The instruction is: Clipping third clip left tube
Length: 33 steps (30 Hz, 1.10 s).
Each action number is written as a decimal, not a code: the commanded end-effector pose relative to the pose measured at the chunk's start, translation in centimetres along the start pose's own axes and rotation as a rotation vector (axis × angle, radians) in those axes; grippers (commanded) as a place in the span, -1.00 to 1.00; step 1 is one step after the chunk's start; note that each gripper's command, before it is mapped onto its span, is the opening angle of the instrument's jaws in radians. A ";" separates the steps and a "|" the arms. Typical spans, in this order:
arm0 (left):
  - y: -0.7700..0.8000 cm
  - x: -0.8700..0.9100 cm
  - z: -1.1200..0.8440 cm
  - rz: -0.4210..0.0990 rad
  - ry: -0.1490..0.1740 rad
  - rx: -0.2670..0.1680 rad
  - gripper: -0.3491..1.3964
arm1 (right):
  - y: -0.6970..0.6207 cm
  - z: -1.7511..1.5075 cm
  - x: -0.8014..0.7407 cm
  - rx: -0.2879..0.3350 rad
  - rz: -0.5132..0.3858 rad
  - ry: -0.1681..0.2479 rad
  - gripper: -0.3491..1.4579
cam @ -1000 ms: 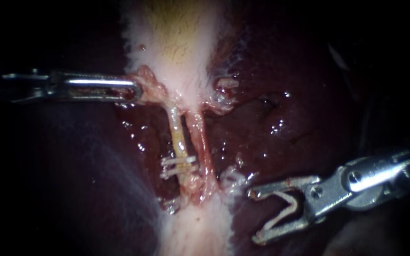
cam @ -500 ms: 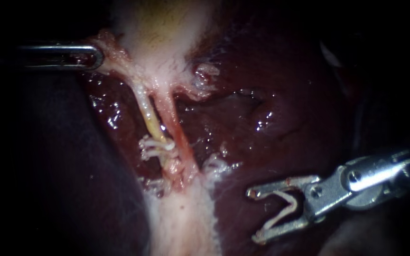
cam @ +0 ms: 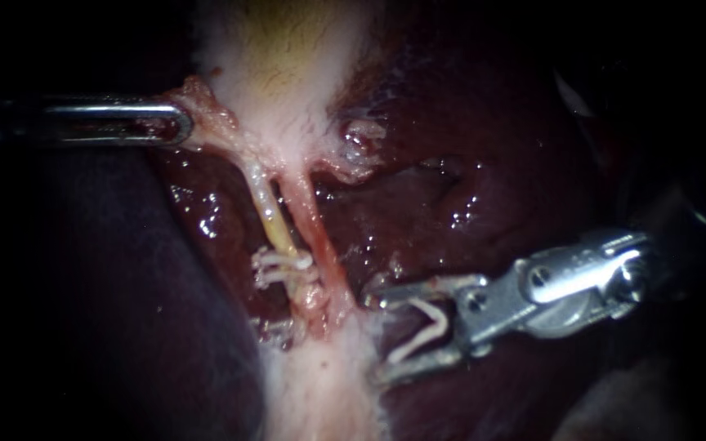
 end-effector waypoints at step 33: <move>0.01 -0.02 0.01 0.002 0.000 0.000 -1.00 | 0.69 0.49 0.21 -0.088 0.060 0.043 -0.06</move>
